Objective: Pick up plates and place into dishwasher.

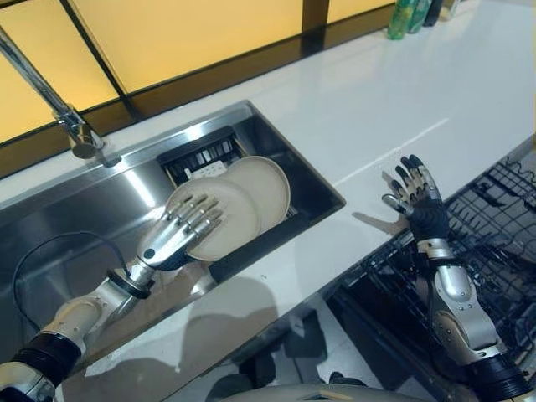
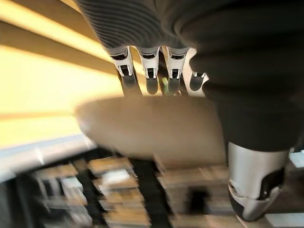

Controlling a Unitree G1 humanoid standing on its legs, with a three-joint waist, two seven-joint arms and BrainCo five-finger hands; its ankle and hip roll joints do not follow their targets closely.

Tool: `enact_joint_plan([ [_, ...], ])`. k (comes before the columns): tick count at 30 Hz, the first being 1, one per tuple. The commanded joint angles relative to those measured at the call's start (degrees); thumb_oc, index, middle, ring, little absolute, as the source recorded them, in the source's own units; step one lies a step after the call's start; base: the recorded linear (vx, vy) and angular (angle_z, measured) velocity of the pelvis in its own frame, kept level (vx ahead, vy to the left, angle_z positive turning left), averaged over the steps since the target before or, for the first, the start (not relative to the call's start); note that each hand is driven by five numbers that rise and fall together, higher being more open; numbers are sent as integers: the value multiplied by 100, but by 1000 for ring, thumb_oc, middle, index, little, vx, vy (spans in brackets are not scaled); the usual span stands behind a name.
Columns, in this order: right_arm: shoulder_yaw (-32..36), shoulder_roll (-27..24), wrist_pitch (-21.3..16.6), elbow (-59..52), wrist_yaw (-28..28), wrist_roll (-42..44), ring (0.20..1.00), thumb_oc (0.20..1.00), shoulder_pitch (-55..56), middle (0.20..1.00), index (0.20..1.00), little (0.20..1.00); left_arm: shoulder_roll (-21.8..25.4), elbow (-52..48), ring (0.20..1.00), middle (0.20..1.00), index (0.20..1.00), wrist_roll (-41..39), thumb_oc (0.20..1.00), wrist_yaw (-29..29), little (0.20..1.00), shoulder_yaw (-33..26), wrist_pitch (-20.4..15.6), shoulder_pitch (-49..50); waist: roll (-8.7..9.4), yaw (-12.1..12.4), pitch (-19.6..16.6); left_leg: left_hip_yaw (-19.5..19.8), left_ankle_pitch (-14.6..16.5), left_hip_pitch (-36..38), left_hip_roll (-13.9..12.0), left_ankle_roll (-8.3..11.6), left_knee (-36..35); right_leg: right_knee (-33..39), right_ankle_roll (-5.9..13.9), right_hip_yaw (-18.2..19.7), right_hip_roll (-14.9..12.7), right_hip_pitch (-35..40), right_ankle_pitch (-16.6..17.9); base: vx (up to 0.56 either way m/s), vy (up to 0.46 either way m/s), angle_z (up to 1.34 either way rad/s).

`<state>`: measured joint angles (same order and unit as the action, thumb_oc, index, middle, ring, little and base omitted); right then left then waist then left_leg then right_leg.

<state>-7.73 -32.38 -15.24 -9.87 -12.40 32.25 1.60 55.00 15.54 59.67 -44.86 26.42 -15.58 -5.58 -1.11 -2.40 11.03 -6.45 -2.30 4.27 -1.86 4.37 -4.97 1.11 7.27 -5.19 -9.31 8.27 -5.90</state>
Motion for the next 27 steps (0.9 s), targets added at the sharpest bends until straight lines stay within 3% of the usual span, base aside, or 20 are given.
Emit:
enact_joint_plan([
  [1,-101,-398,-403,-208,6,33,1000,1000,-224,1000,1000,1000,97,255,1000,1000,1000,-370,1000,45,1000,-56,24,-465,-116,-102,-192,-49,226,-262,38,-225,115,-383,293,175,-51,-949,520,10,6,-12],
  [2,-80,-387,-434,-192,66,43,1000,1000,-197,1000,1000,1000,109,274,1000,1000,1000,-396,1000,71,1000,-64,-47,-440,-121,-106,-184,-51,228,-254,39,-231,114,-381,297,180,-52,-944,519,23,4,-13],
  [3,-61,-363,-441,-196,110,28,1000,1000,-168,1000,1000,1000,113,265,504,504,504,-384,504,117,504,-81,-100,-409,-126,-107,-183,-49,229,-242,42,-235,111,-382,296,177,-54,-933,515,36,3,-11],
  [4,-54,-347,-449,-208,135,14,1000,1000,-143,1000,1000,1000,117,243,200,200,200,-374,200,163,200,-84,-127,-384,-130,-111,-185,-48,227,-233,48,-236,108,-382,295,175,-54,-922,512,38,0,-5],
  [19,59,-156,-271,-341,220,-43,1000,1000,127,1000,1000,1000,81,108,200,200,200,-247,200,108,200,-694,-305,136,-154,-15,-399,48,252,-43,63,-210,82,-373,274,3,-77,-667,426,45,-9,1],
  [27,125,-66,-209,-426,219,-42,1000,1000,253,1000,1000,1000,180,-136,200,200,200,19,200,-307,200,-1333,-347,428,-136,84,-543,110,273,48,64,-180,44,-341,263,-138,-87,-542,396,16,-19,6],
])
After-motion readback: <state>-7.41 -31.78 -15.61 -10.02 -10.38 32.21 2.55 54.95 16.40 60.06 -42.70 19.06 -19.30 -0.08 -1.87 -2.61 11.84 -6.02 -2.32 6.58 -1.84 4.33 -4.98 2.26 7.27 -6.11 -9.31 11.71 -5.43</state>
